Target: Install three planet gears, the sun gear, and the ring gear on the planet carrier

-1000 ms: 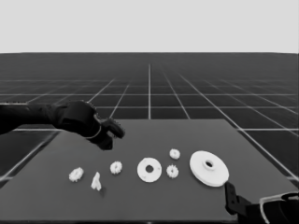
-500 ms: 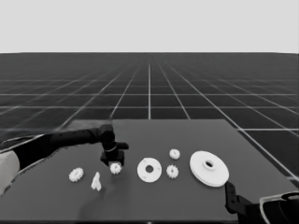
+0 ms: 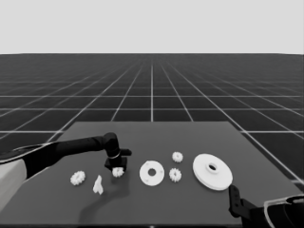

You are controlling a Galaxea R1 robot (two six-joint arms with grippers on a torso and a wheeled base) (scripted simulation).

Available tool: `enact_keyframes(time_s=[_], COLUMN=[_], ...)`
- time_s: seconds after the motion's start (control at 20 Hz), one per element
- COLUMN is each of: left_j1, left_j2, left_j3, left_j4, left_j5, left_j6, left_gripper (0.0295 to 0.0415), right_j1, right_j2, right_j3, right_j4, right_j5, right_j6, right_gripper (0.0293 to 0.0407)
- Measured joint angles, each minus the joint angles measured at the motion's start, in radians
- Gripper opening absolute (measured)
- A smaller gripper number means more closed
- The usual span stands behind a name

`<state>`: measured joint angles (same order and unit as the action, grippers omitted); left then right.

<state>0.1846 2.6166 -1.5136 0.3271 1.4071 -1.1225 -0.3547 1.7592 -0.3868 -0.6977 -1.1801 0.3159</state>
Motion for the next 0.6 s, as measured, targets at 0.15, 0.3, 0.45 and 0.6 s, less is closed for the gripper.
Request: enact_keyframes(time_s=[0.15,0.3,0.45,0.6], left_j1=[0.002,0.003,-0.233,-0.376], left_j2=[0.001,0.001,-0.074,-0.066], left_j3=[-0.002,-0.003,0.203,0.185], left_j4=[0.002,0.003,-0.217,-0.339], left_j5=[-0.001,-0.002,0.134,0.167], left_j6=[0.000,0.000,-0.098,-0.090], left_gripper=[0.0312,0.0313,0.0313,0.0313], right_j1=[0.000,0.000,0.000,0.000], right_j2=[0.000,0.000,0.000,0.000], right_j3=[0.000,0.000,0.000,0.000], right_j4=[0.000,0.000,0.000,0.000], right_j5=[0.000,0.000,0.000,0.000], right_j6=[0.000,0.000,0.000,0.000], right_gripper=[0.0385,0.0385,0.0385,0.0385])
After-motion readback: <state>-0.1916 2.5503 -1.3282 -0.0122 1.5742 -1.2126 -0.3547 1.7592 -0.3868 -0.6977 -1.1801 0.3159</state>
